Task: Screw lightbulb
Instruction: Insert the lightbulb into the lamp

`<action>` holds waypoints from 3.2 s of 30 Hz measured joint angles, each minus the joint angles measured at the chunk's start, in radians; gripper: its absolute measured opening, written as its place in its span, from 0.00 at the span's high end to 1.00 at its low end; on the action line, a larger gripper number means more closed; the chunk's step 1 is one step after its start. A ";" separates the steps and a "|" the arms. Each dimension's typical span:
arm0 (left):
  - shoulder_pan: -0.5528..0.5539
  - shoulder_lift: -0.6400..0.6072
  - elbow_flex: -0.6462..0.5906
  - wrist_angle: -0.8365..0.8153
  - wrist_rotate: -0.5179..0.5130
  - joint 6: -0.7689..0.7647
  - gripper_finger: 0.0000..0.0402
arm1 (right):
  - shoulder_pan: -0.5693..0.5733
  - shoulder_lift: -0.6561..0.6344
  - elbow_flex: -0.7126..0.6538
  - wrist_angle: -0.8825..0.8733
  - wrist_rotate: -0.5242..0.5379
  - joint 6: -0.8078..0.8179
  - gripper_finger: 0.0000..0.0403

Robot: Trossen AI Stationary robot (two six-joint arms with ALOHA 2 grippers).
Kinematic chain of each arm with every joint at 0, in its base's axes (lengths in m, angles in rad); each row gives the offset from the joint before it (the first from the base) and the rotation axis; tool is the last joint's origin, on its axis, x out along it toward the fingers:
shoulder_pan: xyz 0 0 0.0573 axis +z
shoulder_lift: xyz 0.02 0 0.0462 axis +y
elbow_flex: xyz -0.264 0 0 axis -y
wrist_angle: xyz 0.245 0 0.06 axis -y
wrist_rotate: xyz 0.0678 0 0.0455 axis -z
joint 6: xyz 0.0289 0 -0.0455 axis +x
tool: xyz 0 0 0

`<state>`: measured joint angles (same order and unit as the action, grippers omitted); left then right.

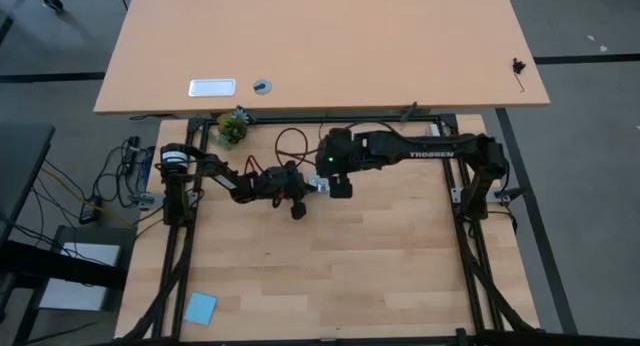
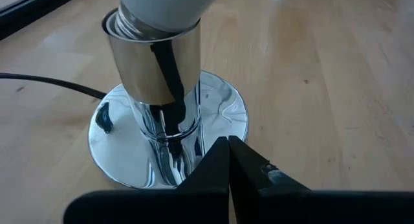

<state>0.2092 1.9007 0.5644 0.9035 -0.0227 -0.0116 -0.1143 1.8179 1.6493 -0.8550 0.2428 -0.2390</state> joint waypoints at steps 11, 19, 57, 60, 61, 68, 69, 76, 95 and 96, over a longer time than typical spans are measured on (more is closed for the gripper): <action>0.000 0.000 0.000 -0.003 0.000 0.000 1.00 | 0.054 0.015 0.000 0.019 0.028 0.010 0.28; 0.000 0.000 0.000 -0.004 0.000 -0.001 1.00 | 0.098 0.066 0.000 0.027 0.191 0.067 0.28; 0.002 0.001 -0.001 -0.006 0.047 0.011 1.00 | -0.018 0.099 0.003 0.079 0.019 -0.004 0.33; 0.002 0.001 -0.001 -0.008 0.051 0.011 1.00 | -0.052 0.093 0.004 0.080 -0.049 0.000 0.33; 0.002 0.001 -0.001 -0.009 0.052 0.011 1.00 | -0.064 0.090 0.004 0.076 -0.074 0.004 0.33; 0.002 0.001 -0.001 -0.013 0.059 0.011 1.00 | -0.161 0.079 0.003 0.077 -0.253 0.072 0.36; 0.002 0.001 -0.001 -0.014 0.061 0.011 1.00 | -0.173 0.079 0.002 0.071 -0.272 0.087 0.36; 0.001 0.001 -0.001 -0.011 0.065 0.012 1.00 | -0.197 0.079 0.002 0.077 -0.318 0.124 0.36; -0.001 0.008 -0.004 -0.017 0.070 0.008 1.00 | -0.140 0.083 -0.001 0.088 -0.204 0.216 0.27; -0.001 0.008 -0.004 -0.014 0.076 0.008 1.00 | -0.139 0.083 -0.002 0.088 -0.204 0.213 0.26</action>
<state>0.2081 1.9091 0.5602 0.8900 0.0529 -0.0036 -0.2537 1.9007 1.6478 -0.7668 0.0383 -0.0262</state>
